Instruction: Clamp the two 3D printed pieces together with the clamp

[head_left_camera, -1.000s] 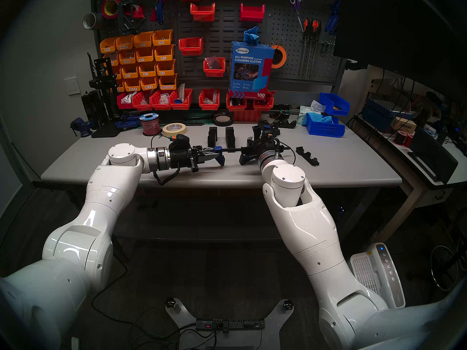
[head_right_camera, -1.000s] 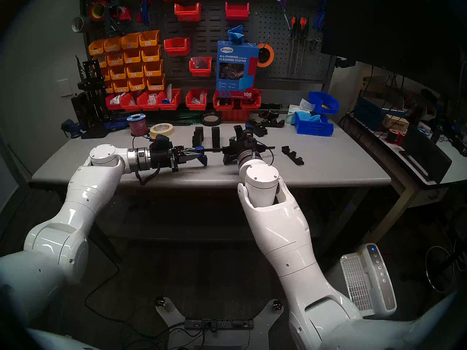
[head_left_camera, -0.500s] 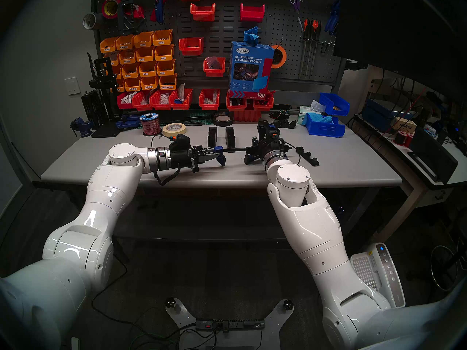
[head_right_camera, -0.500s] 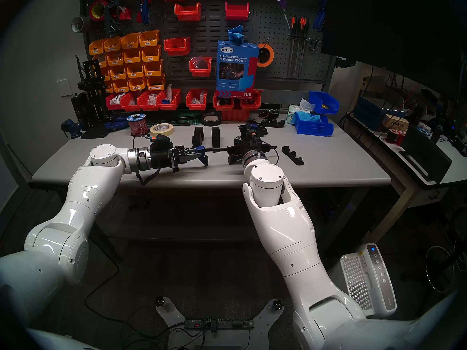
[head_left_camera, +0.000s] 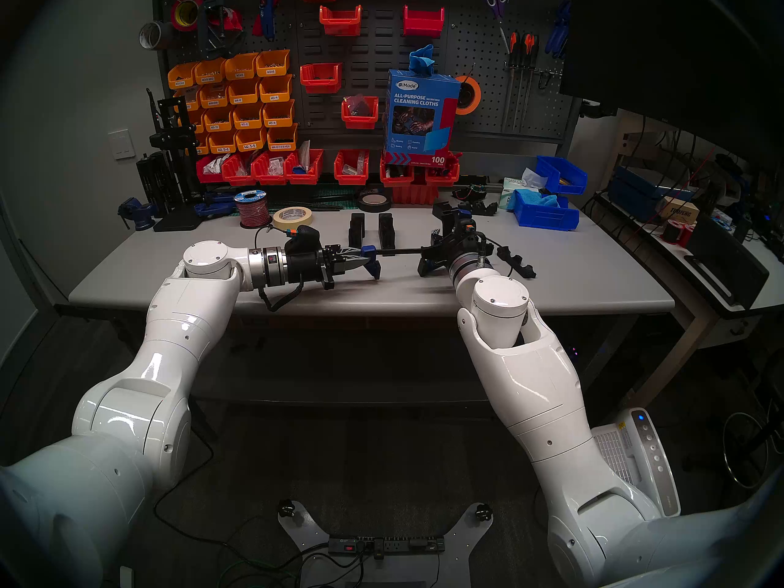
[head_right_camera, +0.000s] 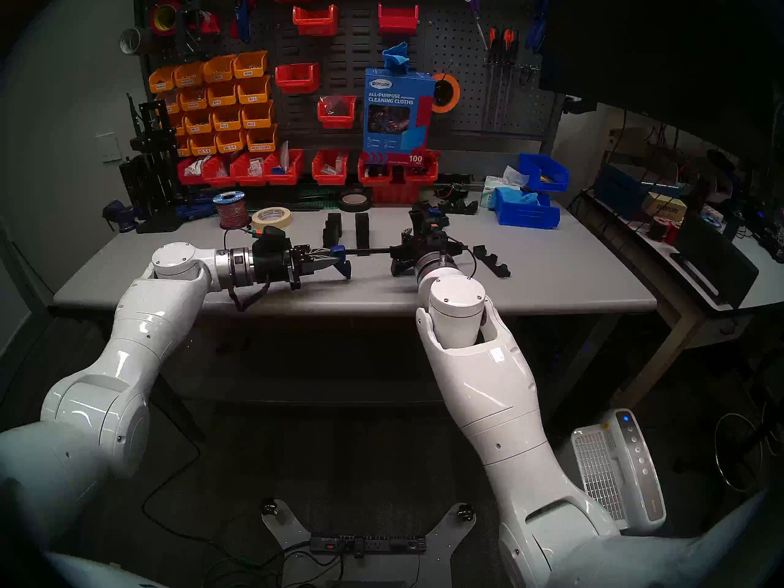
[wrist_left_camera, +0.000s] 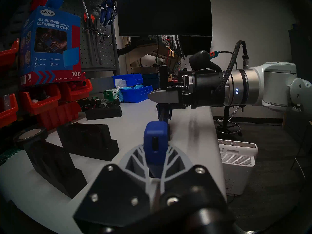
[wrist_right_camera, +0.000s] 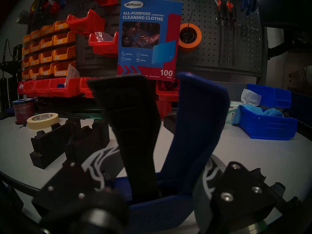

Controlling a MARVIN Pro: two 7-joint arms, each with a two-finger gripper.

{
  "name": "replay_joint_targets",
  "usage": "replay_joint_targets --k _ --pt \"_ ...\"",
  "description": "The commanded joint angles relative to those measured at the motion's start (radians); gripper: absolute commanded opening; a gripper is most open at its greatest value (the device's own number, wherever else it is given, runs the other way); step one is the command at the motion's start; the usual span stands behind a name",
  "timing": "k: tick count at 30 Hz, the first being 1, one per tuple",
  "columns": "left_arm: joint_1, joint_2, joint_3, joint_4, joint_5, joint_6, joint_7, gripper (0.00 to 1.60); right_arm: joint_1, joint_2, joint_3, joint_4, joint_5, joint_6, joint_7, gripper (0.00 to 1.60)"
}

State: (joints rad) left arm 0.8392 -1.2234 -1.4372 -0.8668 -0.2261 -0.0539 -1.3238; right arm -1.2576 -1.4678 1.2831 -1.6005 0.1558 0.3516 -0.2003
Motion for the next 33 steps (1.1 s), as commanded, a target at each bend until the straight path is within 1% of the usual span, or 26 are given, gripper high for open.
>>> replay_joint_targets --k 1,14,33 --pt "-0.034 0.036 -0.029 -0.009 -0.008 -0.001 0.003 0.0 0.008 0.056 0.069 -0.01 -0.029 0.003 -0.047 0.0" --pt "-0.034 0.036 -0.029 -0.009 -0.009 -0.001 0.003 0.0 0.005 0.052 0.065 -0.022 -0.027 0.009 -0.044 0.0" --pt "-0.035 0.037 -0.029 -0.008 -0.01 -0.001 0.002 0.0 0.004 0.028 0.026 -0.013 -0.025 0.001 -0.031 0.0"
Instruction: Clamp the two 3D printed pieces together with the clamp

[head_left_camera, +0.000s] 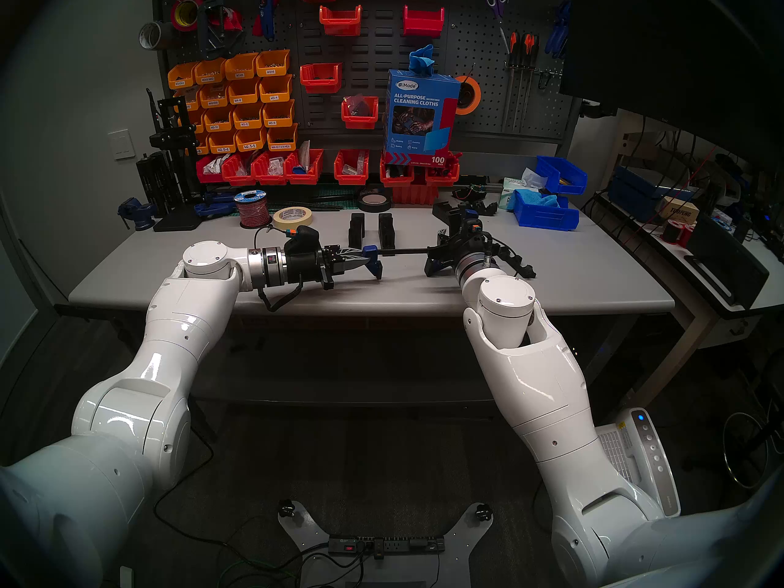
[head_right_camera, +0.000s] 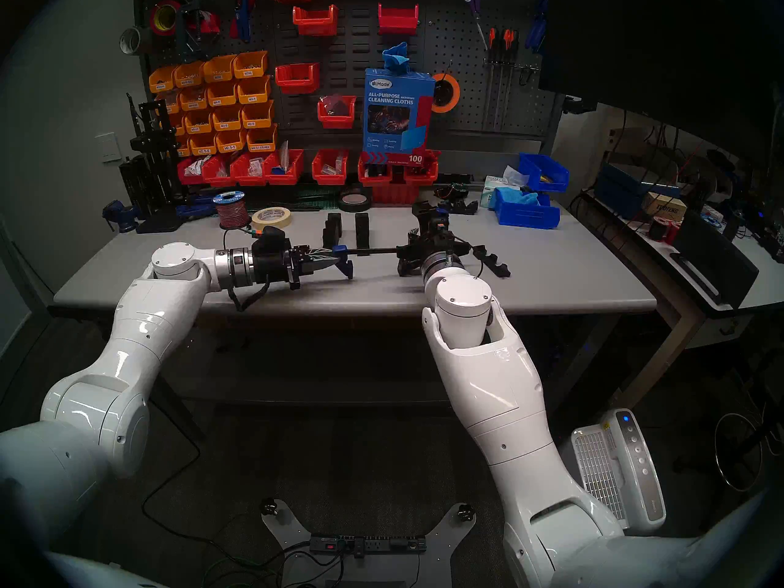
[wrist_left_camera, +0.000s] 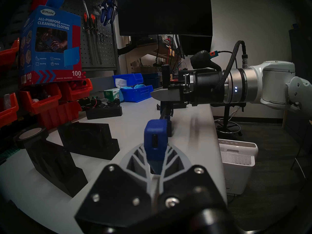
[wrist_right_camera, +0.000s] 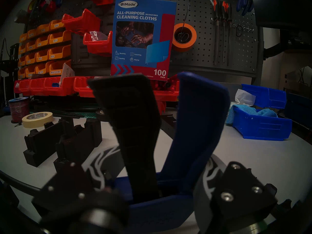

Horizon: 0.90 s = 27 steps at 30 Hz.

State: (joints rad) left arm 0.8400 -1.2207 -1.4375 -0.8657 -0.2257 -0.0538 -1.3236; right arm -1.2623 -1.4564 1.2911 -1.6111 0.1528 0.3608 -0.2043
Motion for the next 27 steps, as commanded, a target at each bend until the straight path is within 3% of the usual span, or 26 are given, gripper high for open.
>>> replay_joint_targets --k 1,27 --pt "-0.036 0.034 -0.029 -0.009 -0.01 -0.001 0.001 0.0 0.009 0.015 0.017 -0.001 -0.022 -0.009 -0.027 0.0" --pt "-0.049 0.033 -0.027 0.017 -0.015 0.003 -0.025 0.0 0.02 -0.003 -0.003 0.024 -0.018 -0.032 -0.024 0.0"
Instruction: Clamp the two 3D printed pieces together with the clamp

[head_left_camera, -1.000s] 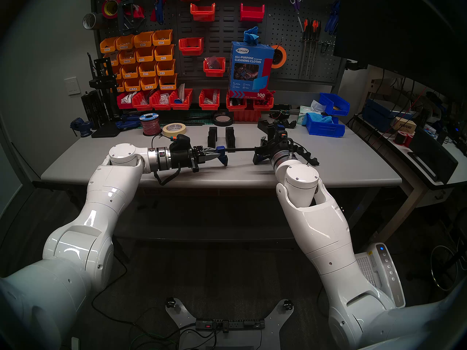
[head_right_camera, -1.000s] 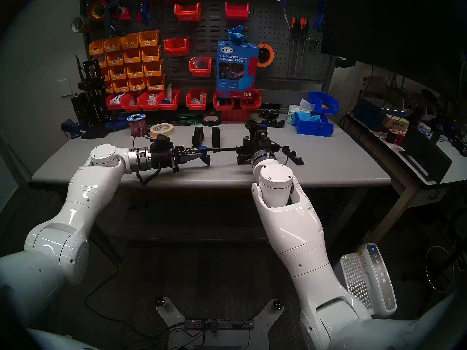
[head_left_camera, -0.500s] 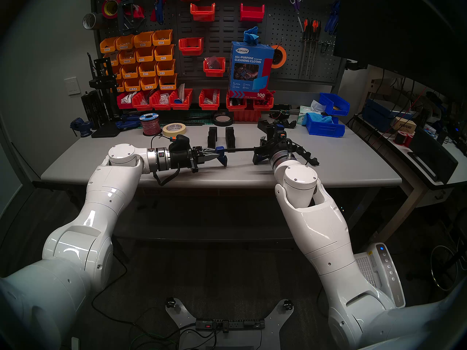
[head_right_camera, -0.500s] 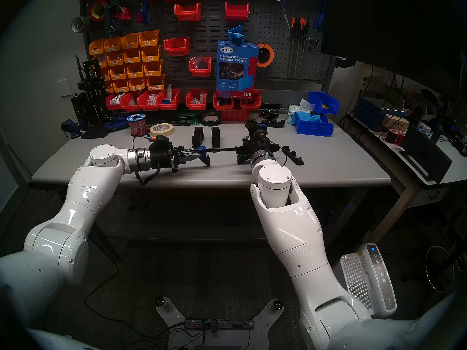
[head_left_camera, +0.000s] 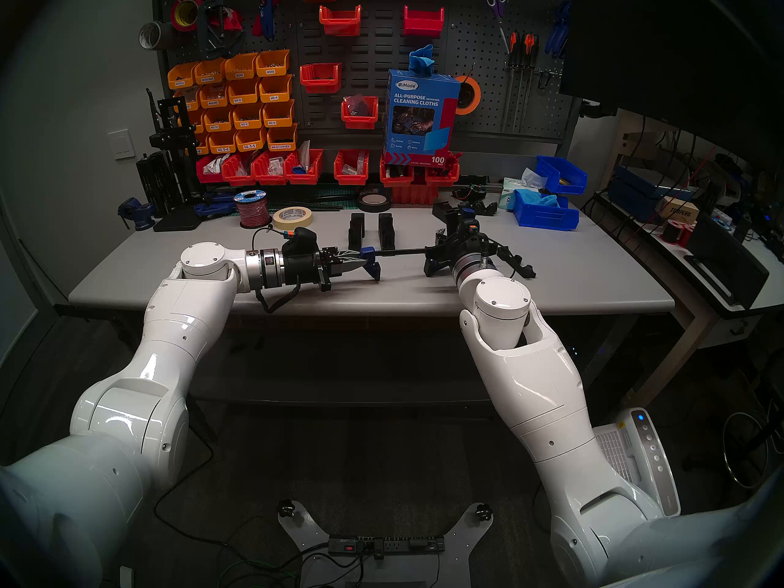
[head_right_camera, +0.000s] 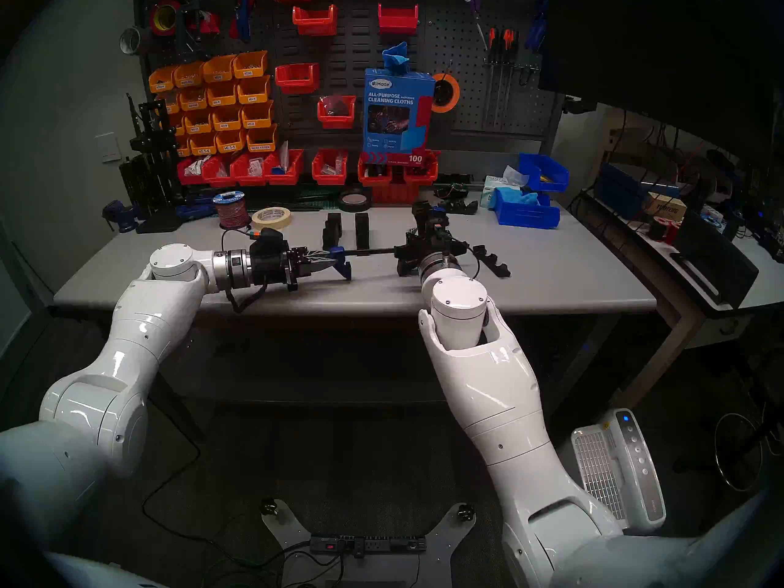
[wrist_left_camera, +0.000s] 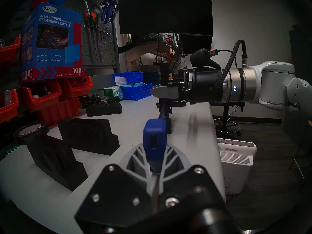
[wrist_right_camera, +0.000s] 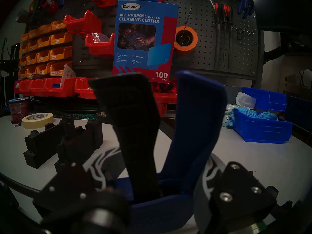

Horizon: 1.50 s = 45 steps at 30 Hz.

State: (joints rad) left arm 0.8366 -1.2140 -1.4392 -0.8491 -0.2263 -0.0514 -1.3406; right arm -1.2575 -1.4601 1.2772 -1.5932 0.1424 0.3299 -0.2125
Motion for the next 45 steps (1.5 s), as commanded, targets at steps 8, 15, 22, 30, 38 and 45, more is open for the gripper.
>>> replay_joint_targets --k 8,15,22,30,38,45 --pt "-0.05 0.025 -0.025 0.007 -0.011 0.01 -0.013 0.0 0.022 -0.01 0.003 0.016 -0.007 -0.007 -0.016 0.0" --pt "-0.052 0.023 -0.025 0.012 -0.01 0.01 -0.014 0.0 0.027 -0.016 0.0 0.026 -0.005 -0.014 -0.015 0.0" --pt "-0.057 0.016 -0.035 0.022 -0.018 0.02 -0.008 0.0 0.04 -0.03 -0.007 0.039 -0.002 -0.024 -0.01 0.0" --pt "-0.077 0.017 -0.053 0.045 -0.016 0.025 0.023 0.0 0.071 -0.051 -0.023 0.062 -0.003 -0.036 -0.004 0.0" --pt "-0.103 0.021 -0.066 0.066 -0.012 0.021 0.045 0.0 0.099 -0.063 -0.03 0.081 -0.002 -0.049 -0.002 0.0" --pt "-0.129 0.018 -0.067 0.088 -0.004 0.014 0.063 0.0 0.119 -0.072 -0.034 0.096 -0.002 -0.056 0.005 0.0"
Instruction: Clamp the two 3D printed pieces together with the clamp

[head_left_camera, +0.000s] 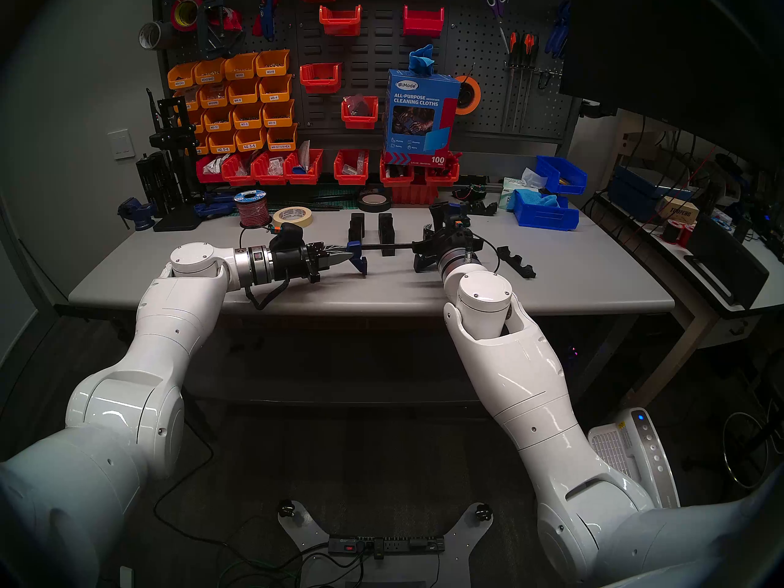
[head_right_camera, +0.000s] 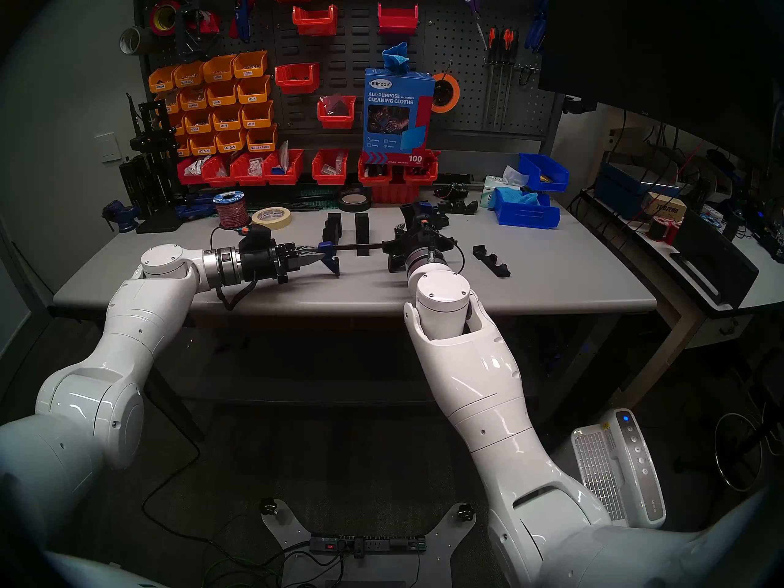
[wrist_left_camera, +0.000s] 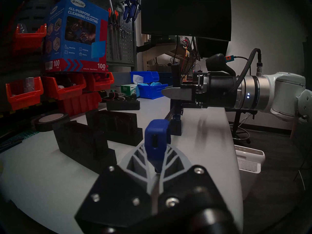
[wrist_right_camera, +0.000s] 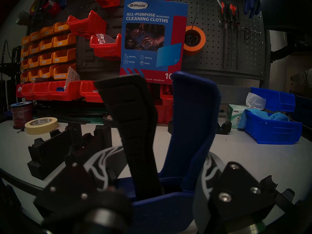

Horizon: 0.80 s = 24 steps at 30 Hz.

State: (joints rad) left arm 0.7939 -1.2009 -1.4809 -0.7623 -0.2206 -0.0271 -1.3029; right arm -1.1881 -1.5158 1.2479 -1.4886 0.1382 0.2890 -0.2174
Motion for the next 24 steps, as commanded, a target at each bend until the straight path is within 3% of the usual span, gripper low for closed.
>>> replay_joint_targets --k 1,24 --pt "-0.09 0.004 -0.025 0.004 -0.009 -0.011 0.027 0.0 0.054 -0.019 -0.005 -0.006 0.002 -0.017 0.01 0.0" --pt "-0.134 0.001 -0.023 0.059 0.013 -0.034 0.055 0.0 0.154 -0.055 -0.024 0.078 -0.008 -0.049 0.024 0.0"
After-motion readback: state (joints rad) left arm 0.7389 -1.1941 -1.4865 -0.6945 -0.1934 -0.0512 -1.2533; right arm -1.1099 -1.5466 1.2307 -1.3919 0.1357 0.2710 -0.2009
